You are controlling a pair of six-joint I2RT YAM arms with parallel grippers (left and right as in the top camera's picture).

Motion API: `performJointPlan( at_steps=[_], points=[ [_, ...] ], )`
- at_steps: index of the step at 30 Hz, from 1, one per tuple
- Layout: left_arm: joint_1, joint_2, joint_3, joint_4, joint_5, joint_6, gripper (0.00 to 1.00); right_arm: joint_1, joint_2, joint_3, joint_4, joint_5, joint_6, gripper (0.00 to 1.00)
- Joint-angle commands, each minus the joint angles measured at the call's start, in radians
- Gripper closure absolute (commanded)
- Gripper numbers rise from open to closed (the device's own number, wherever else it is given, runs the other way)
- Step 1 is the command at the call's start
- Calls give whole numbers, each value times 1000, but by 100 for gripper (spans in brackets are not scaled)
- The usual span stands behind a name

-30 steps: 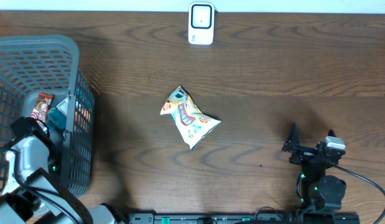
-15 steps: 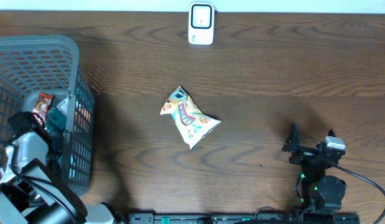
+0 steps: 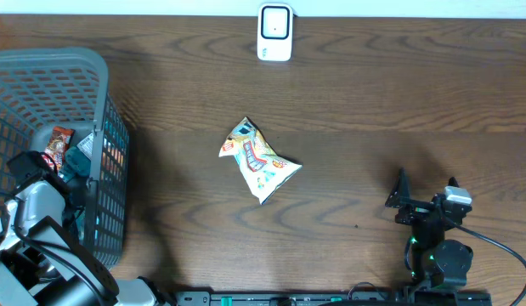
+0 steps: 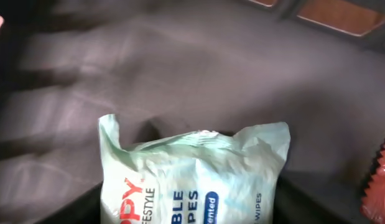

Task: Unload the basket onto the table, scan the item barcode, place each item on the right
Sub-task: 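Reach the left gripper into the basket and grasp the wet wipes pack, then carry the wet wipes pack out and release it near the scanner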

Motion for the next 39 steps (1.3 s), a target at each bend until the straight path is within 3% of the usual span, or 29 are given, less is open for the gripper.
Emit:
performJointPlan(
  at_steps=[1, 3, 8, 10, 14, 17, 21, 24, 28, 31, 36, 39],
  points=[
    [0, 105, -87, -51, 204, 75, 59, -6, -4, -1, -3, 4, -11, 1],
    [2, 91, -63, -52, 224, 132, 71, -6, -4, -1, -3, 5, -11, 1],
    [2, -19, 101, -199, 233, 201, 71, -6, -4, -1, -3, 5, -11, 1],
    [2, -124, 245, -322, 238, 202, 71, -6, -4, -1, -3, 4, -11, 1],
    [2, -276, 423, -403, 343, 256, 71, -6, -4, -1, -3, 5, -11, 1],
    [1, -388, 497, -405, 413, 245, 71, -6, -4, -1, -3, 5, -11, 1],
    [-14, -597, 520, -298, 667, 232, 71, -6, -4, -1, -3, 5, -11, 1],
    [-80, -649, 520, -245, 782, 233, 71, -6, -4, -1, -3, 4, -11, 1],
    [-348, -656, 519, -203, 805, 234, 71, -6, -4, -1, -3, 5, -11, 1],
    [-581, -602, 519, -168, 700, 234, 71, -6, -4, -1, -3, 4, -11, 1],
    [-982, -395, 519, -73, 502, 235, 71, -6, -4, -1, -3, 4, -11, 1],
    [-1176, -172, 519, 44, 441, 235, 70, -6, -4, -1, -3, 5, -11, 1]
  ],
)
